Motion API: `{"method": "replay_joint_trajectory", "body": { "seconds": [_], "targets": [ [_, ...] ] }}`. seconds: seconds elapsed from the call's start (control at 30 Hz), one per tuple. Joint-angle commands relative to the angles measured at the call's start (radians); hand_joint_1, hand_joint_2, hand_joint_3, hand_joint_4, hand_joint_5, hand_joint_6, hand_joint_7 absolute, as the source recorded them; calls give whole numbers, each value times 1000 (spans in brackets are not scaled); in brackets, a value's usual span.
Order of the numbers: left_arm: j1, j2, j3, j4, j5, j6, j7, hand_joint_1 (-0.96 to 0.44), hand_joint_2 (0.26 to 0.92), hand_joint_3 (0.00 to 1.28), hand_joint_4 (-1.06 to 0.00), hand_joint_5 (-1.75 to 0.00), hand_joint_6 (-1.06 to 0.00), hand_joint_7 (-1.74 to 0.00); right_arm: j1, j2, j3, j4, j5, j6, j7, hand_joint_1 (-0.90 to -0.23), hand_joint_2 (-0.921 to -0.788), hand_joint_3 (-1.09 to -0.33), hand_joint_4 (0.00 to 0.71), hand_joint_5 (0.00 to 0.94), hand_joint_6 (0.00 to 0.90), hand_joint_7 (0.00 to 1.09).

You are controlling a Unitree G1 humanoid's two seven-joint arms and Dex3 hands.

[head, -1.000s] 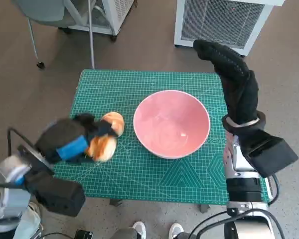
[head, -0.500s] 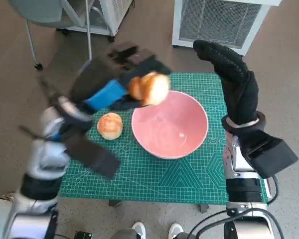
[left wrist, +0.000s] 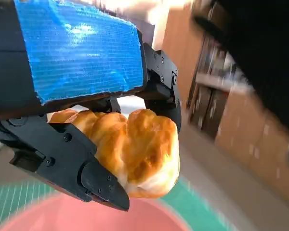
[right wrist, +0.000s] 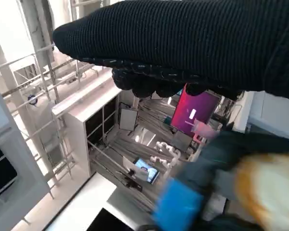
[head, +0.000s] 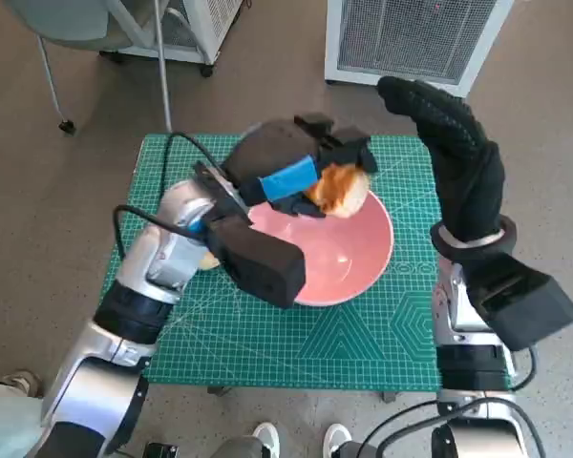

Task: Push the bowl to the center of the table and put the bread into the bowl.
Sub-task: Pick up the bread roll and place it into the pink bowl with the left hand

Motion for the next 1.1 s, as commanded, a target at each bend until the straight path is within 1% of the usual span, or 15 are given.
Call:
{"method": "replay_joint_trajectory", "body": {
  "seconds": [0.03,0.1,0.13,0.17,0.23,0.43,0.53,0.57,0.7,0.9,1.0,1.1],
  "targets": [
    [-12,-7,-20,16,-8,75,-85,-188,852,34,-474,-320,-399,-460,29,-1,-5,-18,3,22,-10,-695,-921,-841,274,0,-1,709],
    [-5,-3,-23,1,-10,107,-119,-262,855,24,-405,-164,-356,-291,32,-1,-7,-23,3,25,-11,-698,-921,-841,272,0,-1,709],
    [-1,-1,-23,-8,-11,121,-133,-338,870,25,-353,-84,-323,-195,33,-1,-7,-24,3,27,-11,-700,-921,-840,269,0,-1,709],
    [2,2,-23,-14,-11,131,-142,-338,870,25,-353,-84,-323,-195,34,-1,-8,-28,3,30,-12,-700,-921,-840,269,0,-1,709],
    [8,6,-20,-19,-11,137,-148,-411,889,27,-324,-35,-305,-134,36,0,-8,-33,4,35,-13,-701,-921,-840,266,0,-1,705],
    [40,23,3,-44,-32,126,-138,-470,915,39,-305,-6,-297,-89,38,3,-10,-43,10,49,-13,-704,-921,-840,263,0,-1,697],
    [53,38,19,-67,-51,119,-145,-522,919,97,-262,-2,-282,-71,37,5,-12,-43,15,51,-11,-707,-921,-839,262,0,-1,695],
    [61,50,30,-85,-65,114,-152,-529,920,105,-256,-2,-279,-68,38,7,-11,-44,14,52,-12,-707,-921,-839,262,0,-1,695],
    [85,93,71,-150,-120,106,-190,-583,921,211,-223,-1,-261,-53,38,12,-10,-45,10,54,-15,-707,-921,-838,262,0,-1,694],
    [130,163,172,-232,-267,97,-272,-625,921,377,-217,-1,-249,-42,38,13,-10,-41,8,53,-14,-706,-921,-839,262,0,-1,694],
    [158,197,225,-243,-328,81,-286,-644,921,423,-221,-3,-248,-41,37,13,-11,-38,10,52,-11,-706,-921,-838,262,0,-1,695],
    [178,221,254,-238,-353,61,-280,-662,921,442,-224,-4,-251,-43,36,13,-12,-38,13,52,-10,-706,-921,-839,262,0,-1,697]
  ]
}}
